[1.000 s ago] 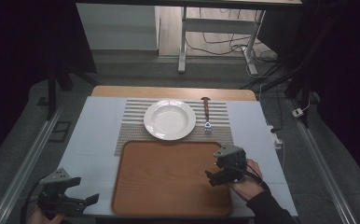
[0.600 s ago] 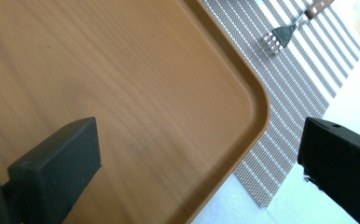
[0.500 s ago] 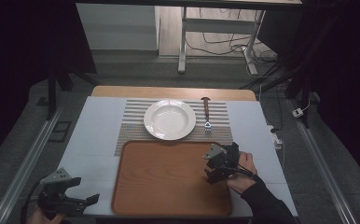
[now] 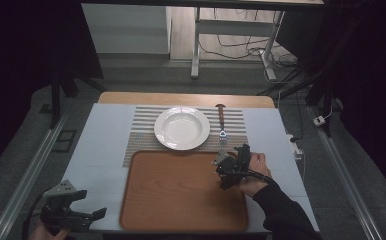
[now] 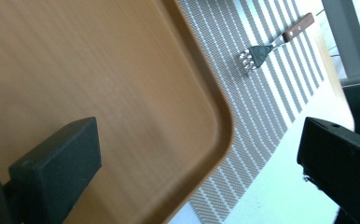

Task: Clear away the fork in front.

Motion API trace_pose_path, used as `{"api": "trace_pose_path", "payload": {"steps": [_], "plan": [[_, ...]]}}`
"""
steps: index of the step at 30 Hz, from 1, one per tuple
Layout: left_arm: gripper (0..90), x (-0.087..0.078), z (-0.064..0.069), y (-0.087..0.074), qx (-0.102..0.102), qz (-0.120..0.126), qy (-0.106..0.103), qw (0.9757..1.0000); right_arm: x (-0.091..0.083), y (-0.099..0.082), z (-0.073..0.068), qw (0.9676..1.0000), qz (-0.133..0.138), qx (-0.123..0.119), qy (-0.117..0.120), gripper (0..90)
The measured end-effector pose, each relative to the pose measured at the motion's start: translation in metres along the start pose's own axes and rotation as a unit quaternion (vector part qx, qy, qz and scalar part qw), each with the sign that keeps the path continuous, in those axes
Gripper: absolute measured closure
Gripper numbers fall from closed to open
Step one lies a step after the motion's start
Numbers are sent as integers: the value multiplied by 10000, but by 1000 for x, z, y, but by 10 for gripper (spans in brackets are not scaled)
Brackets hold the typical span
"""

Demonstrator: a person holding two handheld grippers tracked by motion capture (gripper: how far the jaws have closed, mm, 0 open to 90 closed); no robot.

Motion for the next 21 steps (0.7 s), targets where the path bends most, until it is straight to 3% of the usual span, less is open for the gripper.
{"api": "trace_pose_path", "payload": {"steps": [9, 21], "plan": [[0, 0, 0, 0, -15, -2, -10, 10000, 11, 7, 21, 9995, -165, -147, -247, 0], [0, 0, -1, 0, -20, -14, -33, 10000, 39, 17, 52, 9972, -384, -364, -529, 29]]}}
Point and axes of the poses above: each handheld gripper's, and its own axes: x roughly forward along the jaws, y roughly out of its top, z roughly to its right, the point moved 3 cm from there along x, roughly forward along the jaws, and after that the axes turned 8 degrees about -x, right-handed, at the moved point
